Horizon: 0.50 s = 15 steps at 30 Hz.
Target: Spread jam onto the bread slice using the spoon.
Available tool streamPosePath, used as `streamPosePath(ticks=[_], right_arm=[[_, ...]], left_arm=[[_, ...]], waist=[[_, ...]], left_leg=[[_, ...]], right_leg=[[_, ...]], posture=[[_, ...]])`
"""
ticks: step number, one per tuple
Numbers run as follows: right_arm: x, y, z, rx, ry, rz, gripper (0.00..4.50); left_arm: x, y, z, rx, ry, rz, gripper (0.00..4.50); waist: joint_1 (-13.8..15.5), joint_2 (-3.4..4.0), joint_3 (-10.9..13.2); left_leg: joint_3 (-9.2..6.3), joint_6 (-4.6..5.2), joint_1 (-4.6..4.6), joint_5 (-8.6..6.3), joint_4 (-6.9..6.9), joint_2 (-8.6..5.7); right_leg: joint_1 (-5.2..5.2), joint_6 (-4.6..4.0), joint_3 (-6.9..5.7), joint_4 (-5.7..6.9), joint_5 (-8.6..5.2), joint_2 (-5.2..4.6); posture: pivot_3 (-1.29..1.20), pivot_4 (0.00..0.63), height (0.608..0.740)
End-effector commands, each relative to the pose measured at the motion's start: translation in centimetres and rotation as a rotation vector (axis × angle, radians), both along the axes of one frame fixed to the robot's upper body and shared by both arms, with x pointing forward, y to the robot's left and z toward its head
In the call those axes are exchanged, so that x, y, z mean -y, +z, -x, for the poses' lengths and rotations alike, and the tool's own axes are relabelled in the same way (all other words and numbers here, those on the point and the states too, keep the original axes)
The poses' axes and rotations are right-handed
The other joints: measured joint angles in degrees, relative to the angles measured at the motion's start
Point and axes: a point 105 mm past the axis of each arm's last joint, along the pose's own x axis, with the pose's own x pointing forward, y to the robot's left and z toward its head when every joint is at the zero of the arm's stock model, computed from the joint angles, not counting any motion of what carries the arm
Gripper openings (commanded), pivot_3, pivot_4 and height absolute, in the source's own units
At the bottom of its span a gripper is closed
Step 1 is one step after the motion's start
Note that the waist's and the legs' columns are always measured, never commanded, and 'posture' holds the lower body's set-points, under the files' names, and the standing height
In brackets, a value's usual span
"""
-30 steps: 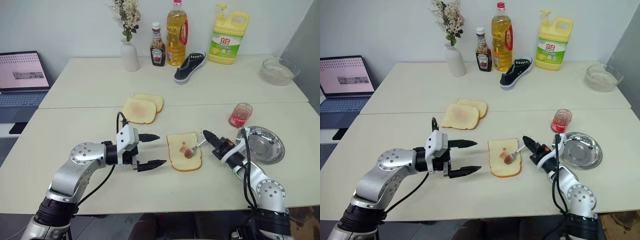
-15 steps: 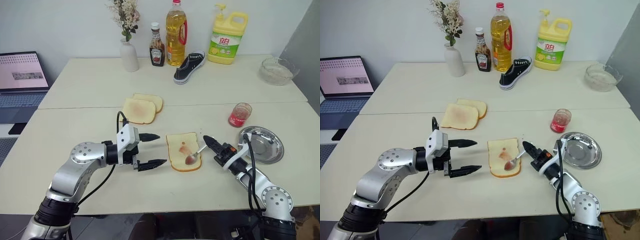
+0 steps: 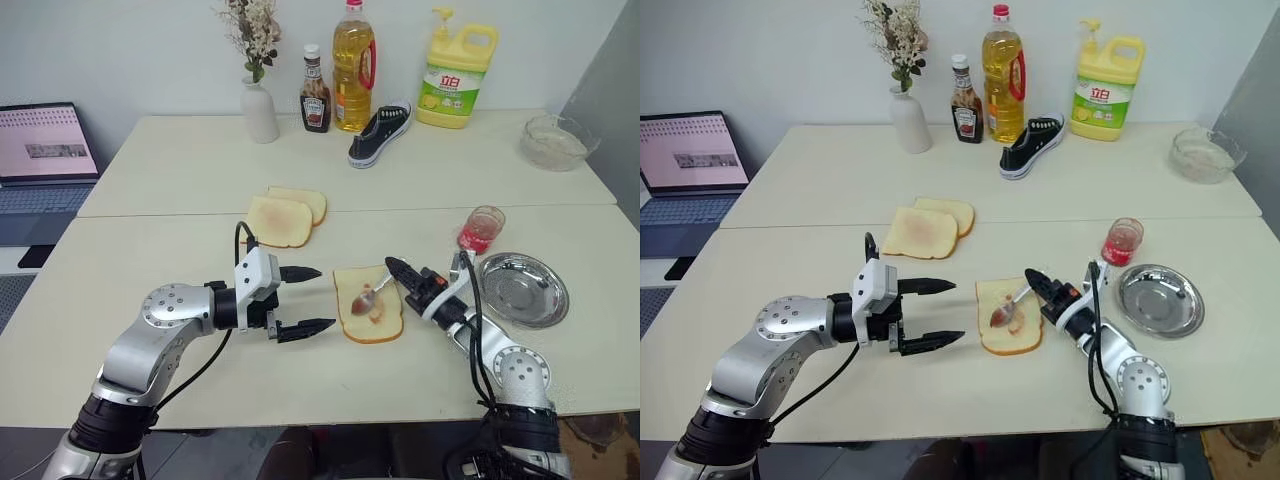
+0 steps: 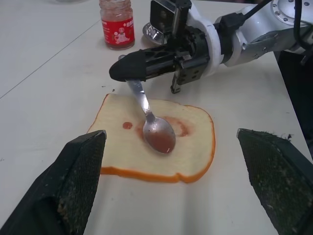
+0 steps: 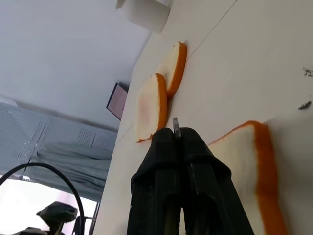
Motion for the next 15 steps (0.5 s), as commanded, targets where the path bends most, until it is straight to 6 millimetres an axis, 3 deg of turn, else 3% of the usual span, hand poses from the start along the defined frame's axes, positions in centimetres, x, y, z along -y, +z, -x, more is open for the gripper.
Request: streamPosePath(ticks=[1,9,15], right_arm=[[0.7,0.6,-1.1,0.039,-0.041,0.013,0.03],[2.6,0.3,-3.3,0.028,-0.172,0.058,0.03],[3.5,0.0,-3.9,0.016,-0.223,0.069,0.03]], left_arm=[[0.4,1.1,0.3,0.042,-0.014,0.013,4.50],[0.6,1.2,0.2,0.044,-0.013,0.017,4.50],[0.5,1.1,0.2,0.044,-0.017,0.015,4.50]], waist=[[-0.02,0.00,0.00],[0.00,-0.01,0.00],[0.08,-0.01,-0.01]], left_leg=[[0.01,0.00,0.01,0.00,0.00,0.00],[0.02,0.00,0.02,0.00,0.05,-0.02],[0.01,0.00,0.03,0.00,0.06,-0.03]], right_leg=[[0.00,0.00,0.01,0.01,0.00,0.00],[0.02,-0.02,0.02,0.01,0.03,0.00],[0.04,-0.03,0.01,0.01,0.04,0.00]], posture=[[0.00,0.150,0.740],[0.00,0.150,0.740],[0.00,0.150,0.740]])
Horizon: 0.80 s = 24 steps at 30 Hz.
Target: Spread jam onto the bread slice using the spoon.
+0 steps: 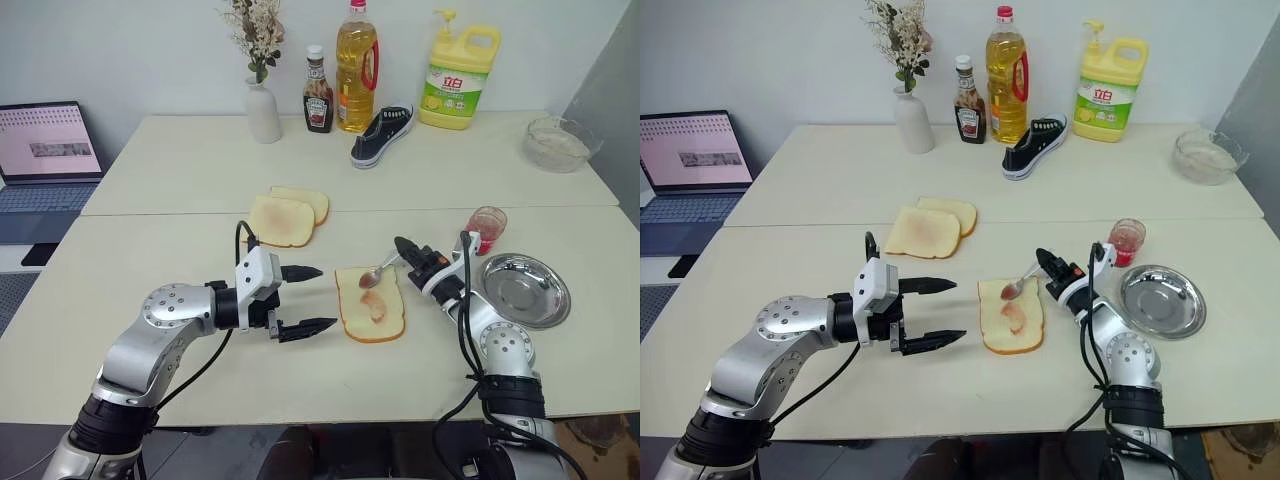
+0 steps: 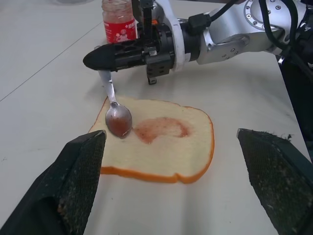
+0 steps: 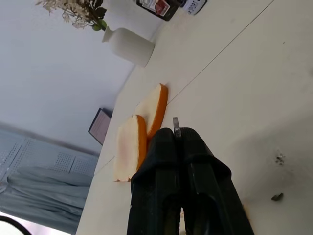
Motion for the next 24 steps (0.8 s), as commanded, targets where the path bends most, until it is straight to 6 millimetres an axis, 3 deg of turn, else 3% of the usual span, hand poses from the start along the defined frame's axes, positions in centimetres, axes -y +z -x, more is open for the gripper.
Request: streamPosePath(ticks=[1,5,10,15,24], right_arm=[[1.9,-0.3,-0.4,-0.010,-0.078,0.012,0.03],[1.7,-0.3,0.3,-0.007,-0.047,0.015,0.03],[0.3,-0.9,2.9,-0.020,0.075,0.025,0.03],[0.5,-2.2,4.5,-0.066,0.082,0.036,0.03],[0.4,-2.4,6.2,-0.083,0.110,0.019,0.03]], left_arm=[[0.3,1.0,0.1,0.045,-0.022,0.011,4.50],[0.2,0.9,0.2,0.043,-0.027,0.008,4.50],[0.2,0.9,0.3,0.042,-0.031,0.006,4.50],[0.3,0.8,0.3,0.040,-0.037,0.006,4.50],[0.2,0.7,0.4,0.037,-0.045,0.006,4.50]], waist=[[0.00,0.00,0.00],[0.04,0.00,0.00],[0.09,-0.01,-0.01],[0.02,-0.01,-0.04],[0.00,-0.03,-0.05]], left_leg=[[0.00,0.00,0.00,0.00,0.00,0.00],[-0.01,0.00,0.00,0.00,0.00,-0.01],[-0.02,0.00,-0.02,0.00,-0.03,0.01],[-0.02,0.00,0.00,0.00,-0.06,0.03],[-0.02,0.00,0.01,-0.01,-0.07,0.04]], right_leg=[[0.00,0.00,0.00,0.00,0.00,0.00],[0.01,0.00,0.00,0.00,0.00,-0.01],[0.00,0.00,-0.01,-0.03,0.00,-0.01],[0.00,0.00,-0.01,-0.05,0.00,0.00],[0.02,0.00,-0.02,-0.05,-0.01,0.00]], posture=[[0.00,0.150,0.740],[0.00,0.150,0.740],[0.00,0.150,0.740],[0.00,0.150,0.740],[0.00,0.150,0.740]])
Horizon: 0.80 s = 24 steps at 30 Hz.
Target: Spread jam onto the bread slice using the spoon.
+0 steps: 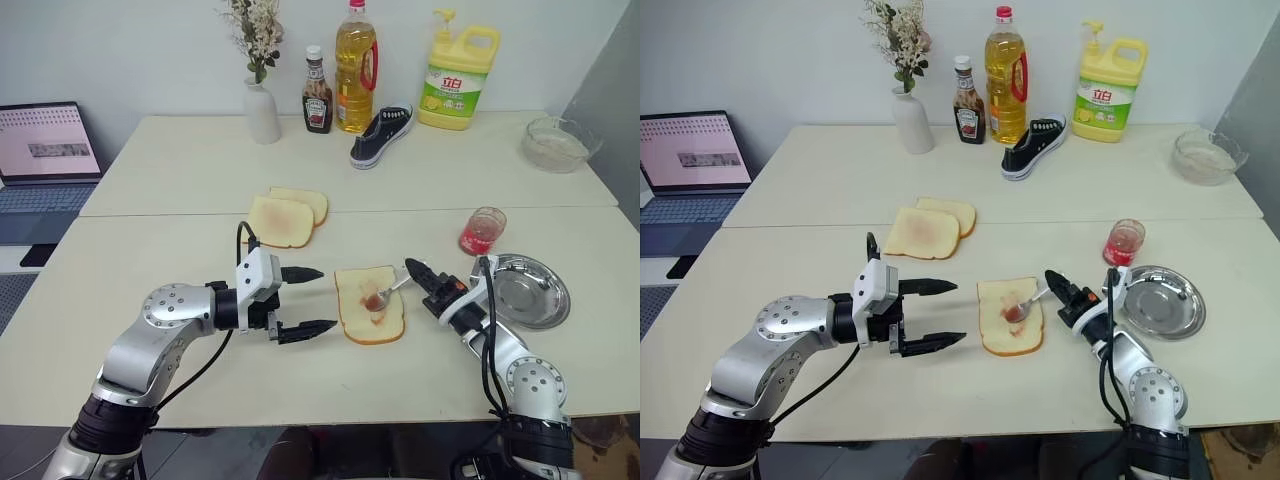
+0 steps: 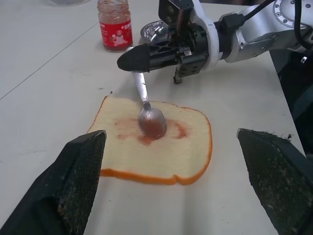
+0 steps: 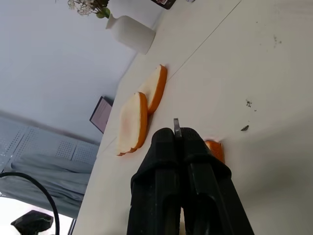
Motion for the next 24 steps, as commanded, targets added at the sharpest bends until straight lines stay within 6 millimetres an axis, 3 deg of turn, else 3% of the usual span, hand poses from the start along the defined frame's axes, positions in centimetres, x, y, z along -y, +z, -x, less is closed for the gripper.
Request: streamPosePath(ticks=[1,14,24], right_arm=[[-0.5,-1.4,1.2,-0.068,0.044,0.003,0.03],[0.7,-2.0,2.1,-0.095,0.070,0.024,0.03],[-1.0,-1.8,-0.3,-0.069,0.022,0.010,0.03]], left_arm=[[0.2,0.7,0.2,0.040,-0.022,0.008,4.50],[-0.2,0.0,0.3,0.032,-0.015,0.008,4.50],[-0.2,-0.1,0.3,0.033,-0.013,0.010,4.50]], waist=[[0.00,0.00,0.00],[0.05,0.00,0.00],[-0.57,-0.26,-0.15]], left_leg=[[0.00,0.00,0.00,0.00,0.00,0.00],[0.01,0.00,0.00,0.00,0.00,-0.01],[0.09,0.00,0.15,0.00,0.00,0.07]], right_leg=[[0.00,0.00,0.00,0.00,0.00,0.00],[0.01,0.00,0.00,-0.02,0.00,0.00],[0.07,0.00,0.08,-0.01,0.00,0.07]], posture=[[0.00,0.150,0.740],[0.00,0.150,0.740],[0.00,0.150,0.740]])
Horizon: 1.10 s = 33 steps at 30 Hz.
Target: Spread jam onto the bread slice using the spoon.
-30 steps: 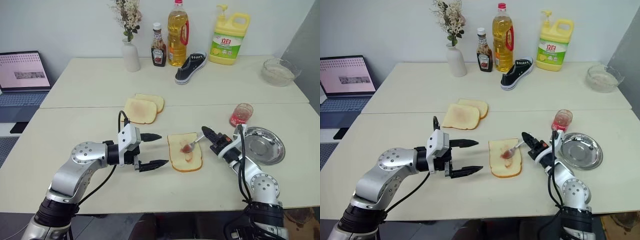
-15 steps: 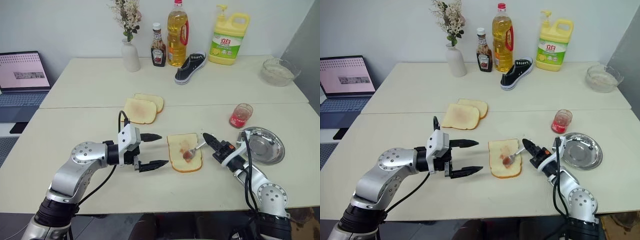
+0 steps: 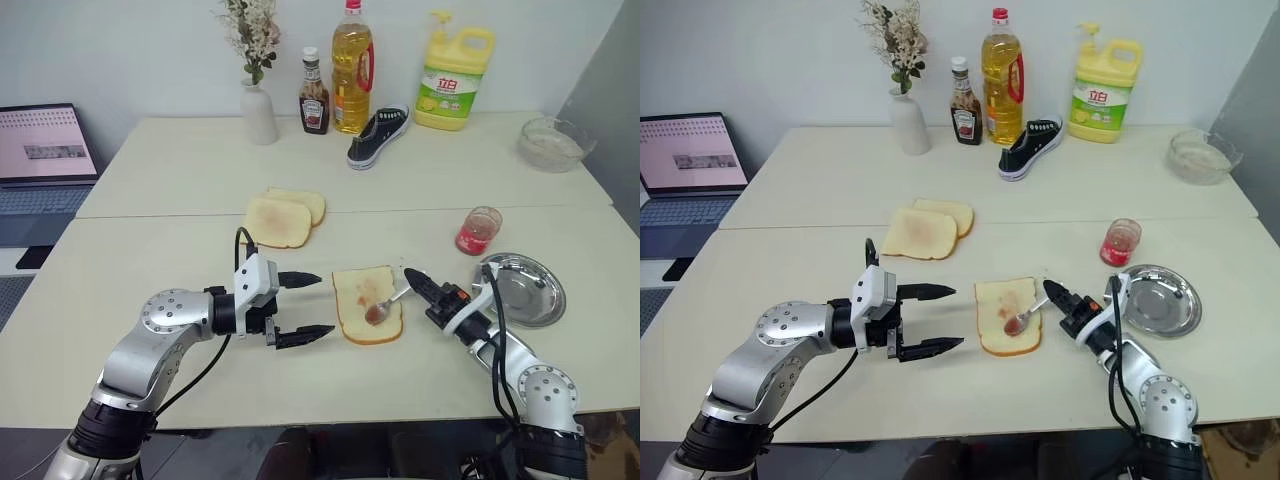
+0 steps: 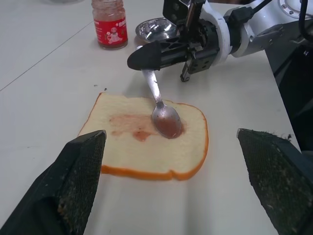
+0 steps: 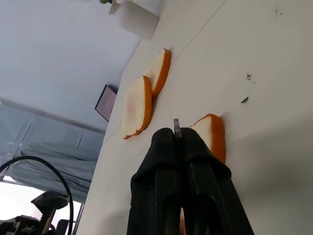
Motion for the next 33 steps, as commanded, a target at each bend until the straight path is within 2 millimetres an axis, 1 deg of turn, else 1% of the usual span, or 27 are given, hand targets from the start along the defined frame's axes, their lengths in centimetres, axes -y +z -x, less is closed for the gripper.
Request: streamPosePath(ticks=[1,4,8,13,18,21,25,27,29,33], right_arm=[[-0.7,-1.4,-0.9,-0.046,-0.028,0.013,0.03],[-1.2,-0.9,-1.7,-0.031,-0.037,-0.004,0.03],[-2.0,-0.1,-2.6,-0.009,-0.039,-0.029,0.03],[-3.2,0.8,-3.2,0.010,-0.021,-0.064,0.03],[-4.5,1.9,-3.0,0.029,0.013,-0.089,0.03],[-4.9,1.9,-2.7,0.033,0.036,-0.085,0.03],[-5.8,1.8,-1.7,0.049,0.099,-0.049,0.03],[-5.4,1.1,-1.3,0.034,0.100,-0.022,0.03],[-4.5,0.3,-1.3,0.015,0.074,0.002,0.03],[-2.4,-0.4,-1.4,0.000,0.012,0.033,0.03]], left_arm=[[0.1,0.6,0.0,0.039,-0.008,0.006,4.50],[0.1,0.6,-0.1,0.042,-0.009,0.005,4.50],[0.3,0.8,-0.1,0.045,-0.013,0.006,4.50],[0.4,1.0,-0.2,0.046,-0.015,0.008,4.50],[0.5,1.0,-0.2,0.045,-0.014,0.012,4.50],[0.5,1.0,-0.3,0.045,-0.013,0.013,4.50],[0.4,0.9,-0.2,0.045,-0.009,0.015,4.50],[0.5,0.9,-0.1,0.043,-0.010,0.016,4.50],[0.5,0.8,-0.1,0.043,-0.010,0.016,4.50],[0.7,0.8,-0.1,0.042,-0.012,0.019,4.50]], waist=[[-0.17,-0.01,-0.01],[-0.18,-0.01,-0.01],[-0.22,-0.01,0.00],[-0.36,0.04,0.03],[-0.57,0.09,0.05],[-0.56,0.09,0.06],[-0.55,0.10,0.06],[-0.54,0.09,0.06],[-0.51,0.09,0.06],[-0.08,0.09,0.06]], left_leg=[[0.01,0.00,0.05,0.00,0.00,0.03],[0.06,0.00,0.18,0.01,0.01,0.18],[0.17,-0.02,0.33,0.01,0.02,0.70],[0.13,-0.02,0.51,0.01,-0.16,0.90],[0.15,-0.02,0.49,0.01,-0.29,1.08],[0.19,-0.02,0.48,0.01,-0.41,1.10],[0.21,-0.02,0.47,0.01,-0.58,1.00],[0.20,-0.03,0.47,0.01,-0.70,0.99],[0.21,-0.03,0.47,0.02,-0.75,0.99],[0.20,-0.03,0.47,0.02,-0.77,0.96]], right_leg=[[0.03,-0.02,0.00,0.00,0.01,0.02],[0.12,-0.21,0.03,0.01,0.13,0.19],[0.18,-0.48,0.12,-0.04,0.29,0.76],[0.16,-0.74,0.09,0.02,0.38,1.15],[0.06,-0.79,0.13,0.02,0.40,1.20],[0.02,-0.79,0.15,0.00,0.40,1.14],[-0.03,-0.79,0.14,-0.06,0.39,1.01],[-0.04,-0.78,0.13,-0.15,0.39,1.00],[-0.04,-0.78,0.13,-0.19,0.39,1.00],[0.00,-0.77,0.11,-0.27,0.38,0.97]], posture=[[0.00,0.150,0.740],[0.00,0.150,0.740],[0.00,0.150,0.740],[0.00,0.150,0.740],[0.00,0.150,0.740],[0.00,0.150,0.740],[0.00,0.150,0.740],[0.00,0.150,0.740],[0.00,0.150,0.740],[0.00,0.150,0.740]])
